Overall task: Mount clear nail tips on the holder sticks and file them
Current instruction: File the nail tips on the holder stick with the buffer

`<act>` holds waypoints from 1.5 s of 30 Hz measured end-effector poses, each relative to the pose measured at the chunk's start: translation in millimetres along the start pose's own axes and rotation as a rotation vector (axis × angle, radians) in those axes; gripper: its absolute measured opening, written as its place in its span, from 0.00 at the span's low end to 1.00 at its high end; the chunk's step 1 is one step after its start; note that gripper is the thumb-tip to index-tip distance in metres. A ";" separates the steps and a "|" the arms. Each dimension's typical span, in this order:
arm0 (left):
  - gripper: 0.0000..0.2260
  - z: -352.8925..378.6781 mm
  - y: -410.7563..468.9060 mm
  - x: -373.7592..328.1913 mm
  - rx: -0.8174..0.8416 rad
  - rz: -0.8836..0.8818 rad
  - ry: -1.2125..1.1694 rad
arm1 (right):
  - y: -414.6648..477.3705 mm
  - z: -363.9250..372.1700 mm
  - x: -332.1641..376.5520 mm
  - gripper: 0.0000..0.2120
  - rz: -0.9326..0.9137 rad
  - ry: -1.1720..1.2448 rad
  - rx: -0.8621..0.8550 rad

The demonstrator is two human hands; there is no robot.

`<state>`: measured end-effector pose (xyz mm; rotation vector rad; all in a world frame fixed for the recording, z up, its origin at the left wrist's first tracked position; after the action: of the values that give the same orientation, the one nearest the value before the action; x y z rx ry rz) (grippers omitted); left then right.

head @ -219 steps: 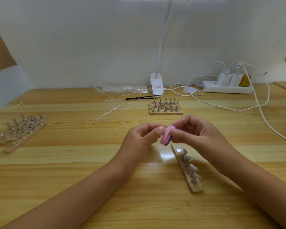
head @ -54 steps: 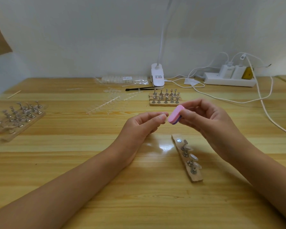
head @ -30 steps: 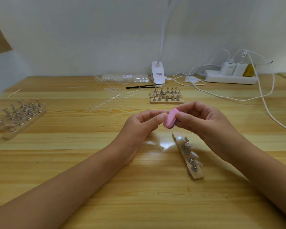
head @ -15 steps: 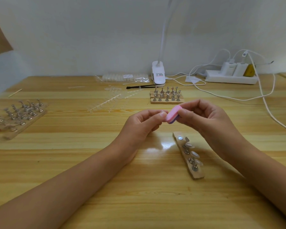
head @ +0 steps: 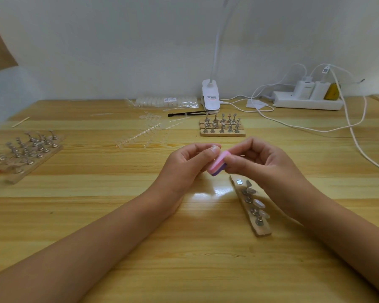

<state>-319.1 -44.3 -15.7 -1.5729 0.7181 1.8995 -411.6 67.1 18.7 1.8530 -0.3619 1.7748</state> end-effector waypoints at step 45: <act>0.09 51.4 -58.2 -42.6 0.036 1.034 1.172 | 23.8 -64.5 -10.2 0.07 0.123 0.270 -0.341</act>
<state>-306.1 29.1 31.9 -2.5181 2.3777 1.2196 -479.3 81.5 12.3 1.3623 -0.6396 1.8786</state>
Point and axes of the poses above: each hand's wrist, its own y-axis towards the middle knuckle, its own z-axis out of the palm, x = y × z, the point moved 8 cm from there along y, towards the middle knuckle, and after that the axes turned 7 degrees about -x, right-handed, at the moved point
